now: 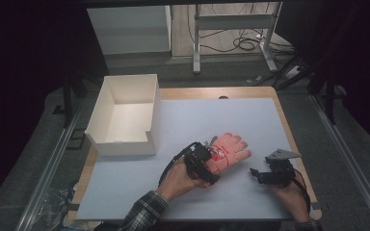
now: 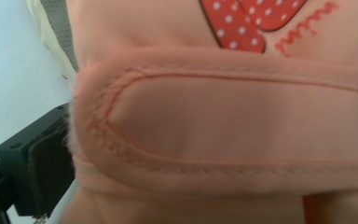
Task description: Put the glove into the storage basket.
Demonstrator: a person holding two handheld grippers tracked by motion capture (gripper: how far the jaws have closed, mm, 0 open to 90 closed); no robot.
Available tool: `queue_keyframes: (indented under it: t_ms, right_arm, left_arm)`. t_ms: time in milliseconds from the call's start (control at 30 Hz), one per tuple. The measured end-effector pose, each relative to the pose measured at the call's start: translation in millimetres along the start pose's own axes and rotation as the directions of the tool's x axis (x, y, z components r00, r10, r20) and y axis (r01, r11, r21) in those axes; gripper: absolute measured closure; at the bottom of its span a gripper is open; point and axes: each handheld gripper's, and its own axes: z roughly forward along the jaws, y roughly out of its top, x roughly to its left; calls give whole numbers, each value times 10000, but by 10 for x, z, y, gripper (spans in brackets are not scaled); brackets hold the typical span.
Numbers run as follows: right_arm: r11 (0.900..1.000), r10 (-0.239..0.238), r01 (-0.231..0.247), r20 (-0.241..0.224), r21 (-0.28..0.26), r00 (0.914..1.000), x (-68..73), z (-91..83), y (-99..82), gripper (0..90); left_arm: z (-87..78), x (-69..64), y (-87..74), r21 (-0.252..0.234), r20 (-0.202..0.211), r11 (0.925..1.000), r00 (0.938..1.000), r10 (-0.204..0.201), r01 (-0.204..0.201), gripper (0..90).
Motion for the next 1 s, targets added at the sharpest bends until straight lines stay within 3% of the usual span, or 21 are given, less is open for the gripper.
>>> queue_keyframes:
  t_ms: [233, 300, 500, 633, 767, 867, 1000]
  right_arm:
    - [10000, 8, -8, 7, 0, 10000, 1, 1, 0, 197]
    - [10000, 8, -8, 11, -3, 10000, 1, 1, 0, 197]
    - [10000, 4, -4, 13, -3, 10000, 3, 1, -1, 197]
    - [10000, 2, -2, 15, -4, 10000, 3, 2, -1, 197]
    - [10000, -2, 2, 12, -1, 10000, 2, 1, -1, 197]
    - [10000, -6, 6, 11, 1, 10000, 1, 1, -1, 197]
    - [10000, -9, 9, 8, 1, 10000, 1, 1, -1, 197]
  left_arm:
    - [112, -28, -59, 168, -110, 9997, 9998, -177, 178, 0]
    - [113, -45, -63, 177, -304, 9998, 9995, -128, 133, 3]
    - [89, -61, -37, 267, -710, 9983, 9962, -503, 523, 106]
    - [43, -30, -24, 459, -554, 9982, 9978, -359, 385, 206]
    - [-41, 23, -56, 110, -311, 9999, 9995, 34, -30, 355]
    - [-86, 80, -76, -148, 0, 9999, 10000, -87, 87, 447]
    - [-109, 98, -76, -250, 56, 9997, 10000, -58, 60, 507]
